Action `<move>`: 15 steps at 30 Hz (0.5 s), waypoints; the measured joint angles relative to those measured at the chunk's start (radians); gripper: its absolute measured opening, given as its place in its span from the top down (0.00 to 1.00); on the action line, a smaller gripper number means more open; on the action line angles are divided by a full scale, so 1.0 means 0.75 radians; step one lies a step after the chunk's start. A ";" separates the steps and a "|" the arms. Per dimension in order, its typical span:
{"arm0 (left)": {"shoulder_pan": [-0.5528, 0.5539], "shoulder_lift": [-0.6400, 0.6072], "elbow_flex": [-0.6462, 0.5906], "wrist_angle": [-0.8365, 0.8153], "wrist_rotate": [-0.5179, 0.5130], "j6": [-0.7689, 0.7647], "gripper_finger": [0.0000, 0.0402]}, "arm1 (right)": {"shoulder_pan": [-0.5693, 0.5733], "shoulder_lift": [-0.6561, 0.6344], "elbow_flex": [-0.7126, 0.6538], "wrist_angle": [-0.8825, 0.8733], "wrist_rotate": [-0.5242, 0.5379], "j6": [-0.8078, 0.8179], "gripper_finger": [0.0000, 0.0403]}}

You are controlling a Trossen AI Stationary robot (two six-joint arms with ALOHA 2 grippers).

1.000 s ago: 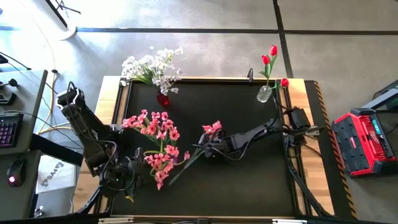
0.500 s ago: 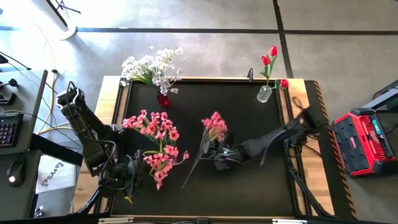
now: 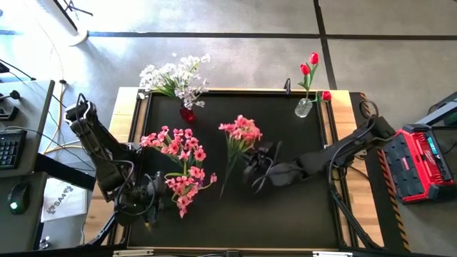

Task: Sort flowers into vase by color
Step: Put the pink flowers into the purple vase

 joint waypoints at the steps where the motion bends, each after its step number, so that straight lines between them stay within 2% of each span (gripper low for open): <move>1: 0.000 0.000 0.000 0.010 -0.001 -0.012 0.63 | -0.002 -0.013 0.000 0.057 -0.003 -0.084 1.00; 6: -0.017 0.000 0.000 0.043 -0.029 -0.022 0.64 | -0.027 -0.058 0.001 0.283 -0.049 -0.452 1.00; 15: -0.017 0.004 -0.001 0.024 -0.104 -0.040 0.67 | -0.161 -0.061 0.001 0.552 -0.365 -0.830 1.00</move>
